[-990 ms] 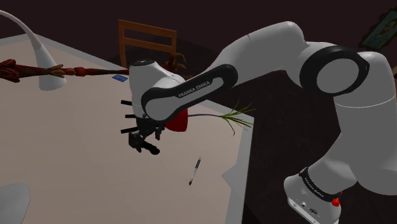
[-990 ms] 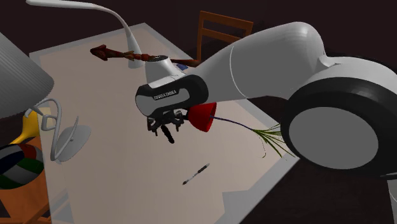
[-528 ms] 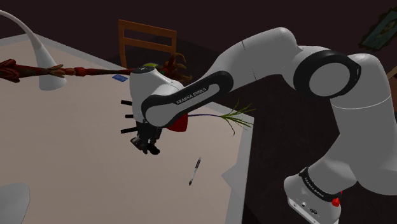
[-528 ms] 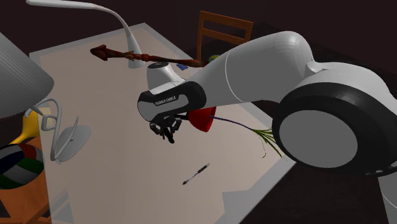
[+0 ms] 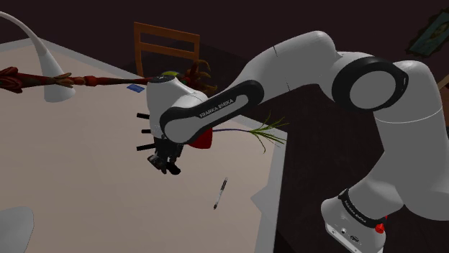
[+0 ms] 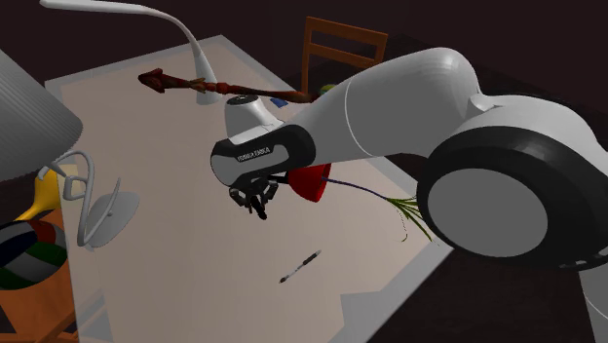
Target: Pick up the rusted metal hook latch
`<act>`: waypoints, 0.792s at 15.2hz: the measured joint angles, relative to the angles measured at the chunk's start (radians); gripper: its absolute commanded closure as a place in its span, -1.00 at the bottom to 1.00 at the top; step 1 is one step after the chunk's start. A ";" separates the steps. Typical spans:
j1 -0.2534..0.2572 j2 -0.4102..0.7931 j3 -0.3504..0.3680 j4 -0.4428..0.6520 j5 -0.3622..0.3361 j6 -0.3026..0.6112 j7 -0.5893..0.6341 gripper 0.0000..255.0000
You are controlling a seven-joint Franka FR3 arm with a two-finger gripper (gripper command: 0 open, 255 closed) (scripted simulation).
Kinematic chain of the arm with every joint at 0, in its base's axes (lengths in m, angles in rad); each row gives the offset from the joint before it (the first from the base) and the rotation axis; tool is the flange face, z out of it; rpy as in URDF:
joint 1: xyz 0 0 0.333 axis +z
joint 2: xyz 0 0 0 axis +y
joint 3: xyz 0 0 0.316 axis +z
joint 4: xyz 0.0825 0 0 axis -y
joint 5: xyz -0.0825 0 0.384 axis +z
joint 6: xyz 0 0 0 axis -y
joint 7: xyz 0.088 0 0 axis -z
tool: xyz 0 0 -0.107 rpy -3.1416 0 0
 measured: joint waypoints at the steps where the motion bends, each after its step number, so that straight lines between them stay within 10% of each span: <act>1: -0.001 -0.005 0.001 -0.002 0.001 -0.003 0.000 1.00; 12: -0.012 -0.087 0.017 0.005 0.018 -0.092 0.003 1.00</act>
